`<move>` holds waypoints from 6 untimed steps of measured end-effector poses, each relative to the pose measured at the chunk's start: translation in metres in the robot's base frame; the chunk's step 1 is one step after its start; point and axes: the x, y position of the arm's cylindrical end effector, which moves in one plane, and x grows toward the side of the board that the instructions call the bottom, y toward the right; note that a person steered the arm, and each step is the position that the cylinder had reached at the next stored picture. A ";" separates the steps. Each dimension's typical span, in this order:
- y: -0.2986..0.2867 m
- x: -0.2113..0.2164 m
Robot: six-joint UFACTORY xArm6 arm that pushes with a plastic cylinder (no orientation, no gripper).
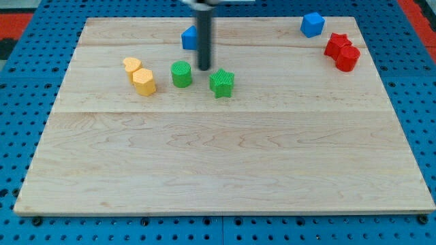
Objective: Slide the blue triangle to the top of the green star
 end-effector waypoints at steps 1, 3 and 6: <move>-0.038 -0.025; -0.009 -0.091; -0.030 -0.087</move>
